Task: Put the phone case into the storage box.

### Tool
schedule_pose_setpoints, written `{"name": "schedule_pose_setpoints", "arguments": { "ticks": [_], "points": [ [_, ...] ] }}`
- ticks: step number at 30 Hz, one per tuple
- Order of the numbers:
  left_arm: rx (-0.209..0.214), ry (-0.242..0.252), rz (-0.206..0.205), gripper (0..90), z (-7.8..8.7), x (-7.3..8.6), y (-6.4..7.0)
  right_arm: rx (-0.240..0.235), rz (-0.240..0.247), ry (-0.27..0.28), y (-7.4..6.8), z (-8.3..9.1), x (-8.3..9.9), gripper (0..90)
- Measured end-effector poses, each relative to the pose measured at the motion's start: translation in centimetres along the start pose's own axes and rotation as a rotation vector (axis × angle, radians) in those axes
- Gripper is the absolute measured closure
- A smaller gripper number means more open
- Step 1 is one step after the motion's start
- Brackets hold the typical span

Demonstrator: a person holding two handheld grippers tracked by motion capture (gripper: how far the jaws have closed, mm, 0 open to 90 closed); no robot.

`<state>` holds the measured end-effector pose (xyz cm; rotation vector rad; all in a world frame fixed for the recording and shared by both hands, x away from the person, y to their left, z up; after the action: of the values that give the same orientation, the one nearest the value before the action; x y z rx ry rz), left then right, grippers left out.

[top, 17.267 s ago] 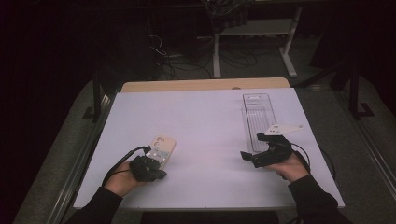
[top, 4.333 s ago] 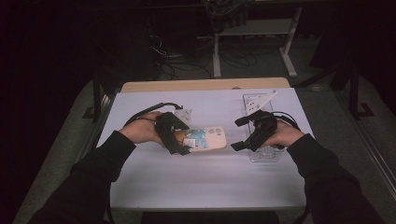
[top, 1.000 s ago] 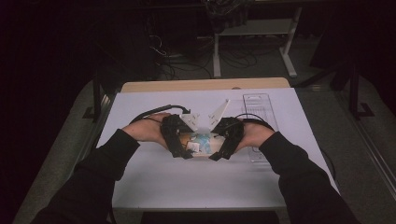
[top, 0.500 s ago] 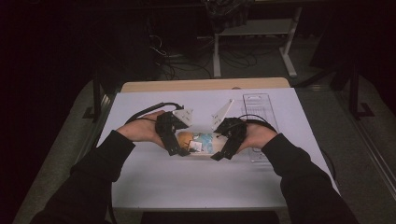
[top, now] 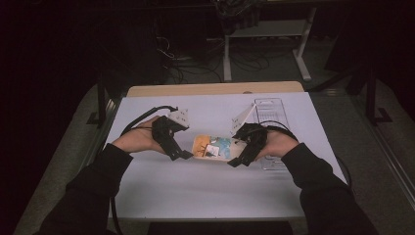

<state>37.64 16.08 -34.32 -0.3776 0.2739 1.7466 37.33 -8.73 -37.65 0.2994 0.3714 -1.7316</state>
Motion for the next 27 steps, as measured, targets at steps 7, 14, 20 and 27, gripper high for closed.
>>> {"name": "schedule_pose_setpoints", "arguments": {
  "ticks": [7, 14, 20, 27],
  "points": [
    [-0.059, 0.029, 0.055, 0.0, 0.1, 1.3, 0.4, 0.021, -0.054, -0.007, 0.4, -0.3, 0.4, 9.9],
    [-0.093, 0.054, 0.147, 0.0, 0.0, 2.3, 0.6, 0.035, -0.111, 0.005, 0.8, -0.7, 0.5, 9.8],
    [-0.128, 0.079, 0.189, 0.1, -0.4, 2.9, 1.0, 0.061, -0.170, -0.009, 0.9, -1.1, 0.4, 9.8],
    [-0.134, 0.094, 0.229, 0.2, -2.0, 3.5, 1.6, 0.073, -0.235, -0.019, 0.8, -1.8, 0.4, 9.8]
  ]
}}
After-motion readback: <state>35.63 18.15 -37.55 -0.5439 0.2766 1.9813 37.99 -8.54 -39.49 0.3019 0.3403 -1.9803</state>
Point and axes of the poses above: each handheld gripper's, and its own axes: z roughly backward along the jaws, x roughly out of its underside, y roughly to its right, the point moved 2 cm from there along -z, roughly forward along the jaws, and after that the axes turned 13 degrees about -y, right-handed, at the moved point
